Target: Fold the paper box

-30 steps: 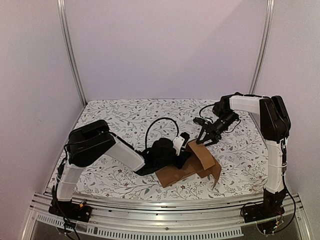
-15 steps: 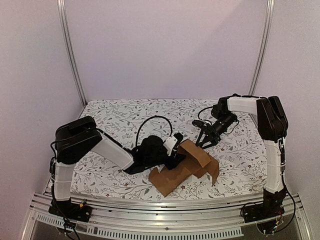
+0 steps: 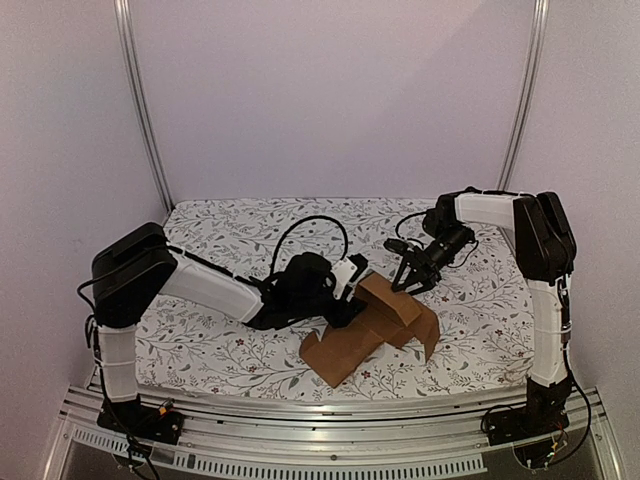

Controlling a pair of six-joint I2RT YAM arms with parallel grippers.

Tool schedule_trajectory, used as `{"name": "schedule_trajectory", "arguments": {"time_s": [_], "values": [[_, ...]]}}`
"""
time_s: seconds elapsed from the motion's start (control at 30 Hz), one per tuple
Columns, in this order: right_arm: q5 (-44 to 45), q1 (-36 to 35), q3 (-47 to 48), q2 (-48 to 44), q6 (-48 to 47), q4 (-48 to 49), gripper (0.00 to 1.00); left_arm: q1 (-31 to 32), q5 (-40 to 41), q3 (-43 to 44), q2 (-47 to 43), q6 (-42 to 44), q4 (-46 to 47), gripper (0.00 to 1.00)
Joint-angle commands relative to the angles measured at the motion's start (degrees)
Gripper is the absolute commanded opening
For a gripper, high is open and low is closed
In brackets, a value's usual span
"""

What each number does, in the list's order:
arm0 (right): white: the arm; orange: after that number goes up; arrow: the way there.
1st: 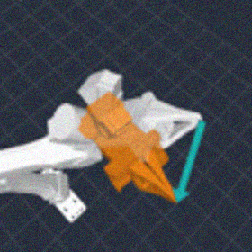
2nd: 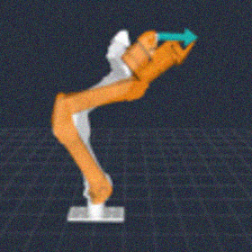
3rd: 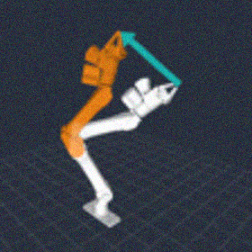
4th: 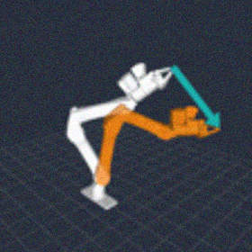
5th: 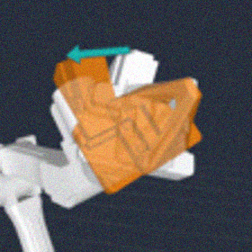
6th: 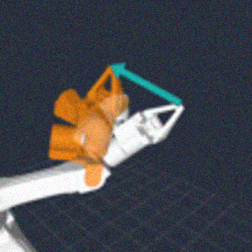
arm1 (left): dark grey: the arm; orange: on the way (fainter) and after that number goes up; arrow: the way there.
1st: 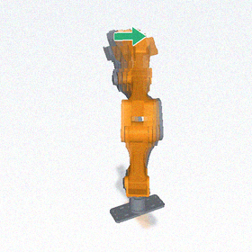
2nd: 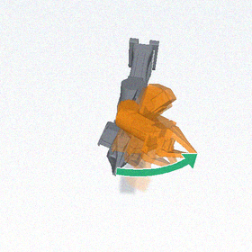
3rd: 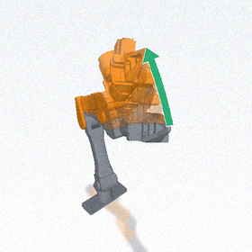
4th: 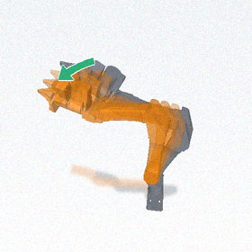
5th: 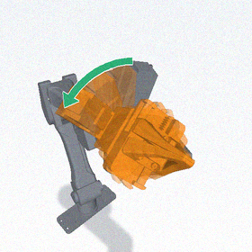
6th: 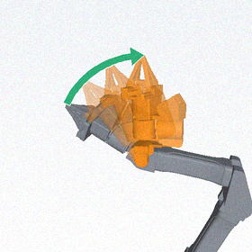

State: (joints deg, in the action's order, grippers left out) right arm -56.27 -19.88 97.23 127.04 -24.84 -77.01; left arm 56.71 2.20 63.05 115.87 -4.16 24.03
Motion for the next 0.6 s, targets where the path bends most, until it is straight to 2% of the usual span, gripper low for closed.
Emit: {"name": "schedule_trajectory", "arguments": {"time_s": [0.0,0.17,0.43,0.57], "values": [[-1.1,-0.3,1.3,-1.2,-1.3,-2.1,0.63,-0.7,0.8,-1.4,1.6,-2.0,0.0,0.54],[-1.1,-0.3,1.0,-1.3,-1.9,-2.5,0.63,-0.8,-1.3,-0.3,4.6,-2.1,5.0,0.49],[-1.4,-0.4,0.8,-1.2,-2.0,-2.5,0.63,-1.5,-1.8,3.6,9.1,-2.6,6.5,0.31],[-1.4,-0.6,0.8,-0.7,-1.9,-2.5,0.62,-1.8,-1.8,3.5,8.8,-3.0,7.6,0.30]]}}
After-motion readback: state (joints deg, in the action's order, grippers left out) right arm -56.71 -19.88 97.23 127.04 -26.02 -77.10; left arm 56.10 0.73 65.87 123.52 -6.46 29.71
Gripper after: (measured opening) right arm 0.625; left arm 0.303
